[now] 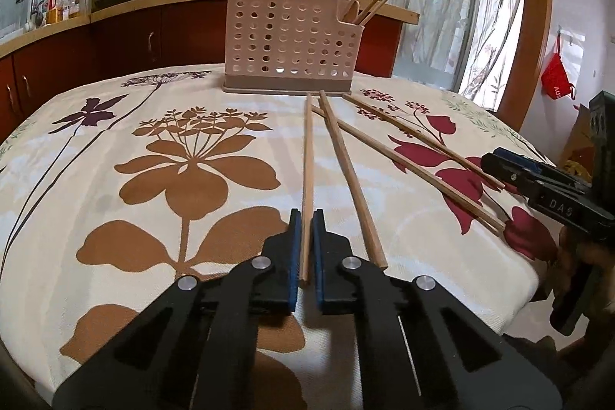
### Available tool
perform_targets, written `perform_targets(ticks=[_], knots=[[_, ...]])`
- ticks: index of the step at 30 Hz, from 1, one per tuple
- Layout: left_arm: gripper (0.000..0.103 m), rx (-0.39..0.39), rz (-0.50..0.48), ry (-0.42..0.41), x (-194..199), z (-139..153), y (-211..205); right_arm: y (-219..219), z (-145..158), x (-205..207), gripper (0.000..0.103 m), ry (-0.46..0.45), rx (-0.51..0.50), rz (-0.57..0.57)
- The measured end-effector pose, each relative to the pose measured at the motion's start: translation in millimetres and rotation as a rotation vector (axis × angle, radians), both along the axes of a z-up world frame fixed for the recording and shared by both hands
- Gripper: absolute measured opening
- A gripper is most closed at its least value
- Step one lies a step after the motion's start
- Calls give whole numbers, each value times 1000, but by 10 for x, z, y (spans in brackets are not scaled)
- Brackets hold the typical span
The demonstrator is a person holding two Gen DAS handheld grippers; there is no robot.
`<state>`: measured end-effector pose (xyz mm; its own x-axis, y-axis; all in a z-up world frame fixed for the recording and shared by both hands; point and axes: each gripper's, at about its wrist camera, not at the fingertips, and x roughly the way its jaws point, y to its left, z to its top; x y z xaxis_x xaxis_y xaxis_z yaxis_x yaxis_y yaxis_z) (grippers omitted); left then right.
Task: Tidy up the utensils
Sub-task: 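Close the right tool on a chopstick while the left tool grasps another chopstick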
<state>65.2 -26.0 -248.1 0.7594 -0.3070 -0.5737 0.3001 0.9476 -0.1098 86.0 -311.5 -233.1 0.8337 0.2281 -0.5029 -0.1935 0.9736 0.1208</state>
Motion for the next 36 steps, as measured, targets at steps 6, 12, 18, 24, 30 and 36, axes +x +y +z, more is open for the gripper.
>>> perform_targets(ticks=[6, 12, 18, 24, 30, 36], knots=[[6, 4, 31, -33, -30, 73, 77, 8, -11, -14, 37, 6, 4, 3], [6, -2, 61, -24, -19, 72, 177, 24, -72, -15, 33, 27, 7, 8], [6, -1, 63, -27, -14, 86, 189, -5, -115, 7, 26, 47, 29, -3], [6, -1, 64, -26, -19, 92, 189, -53, -145, -45, 7, 43, 32, -10], [6, 0, 64, -22, -16, 89, 188, 20, -169, -109, 9, 12, -14, 18], [6, 0, 65, -28, -28, 88, 193, -6, -174, -134, 7, 2, 3, 4]])
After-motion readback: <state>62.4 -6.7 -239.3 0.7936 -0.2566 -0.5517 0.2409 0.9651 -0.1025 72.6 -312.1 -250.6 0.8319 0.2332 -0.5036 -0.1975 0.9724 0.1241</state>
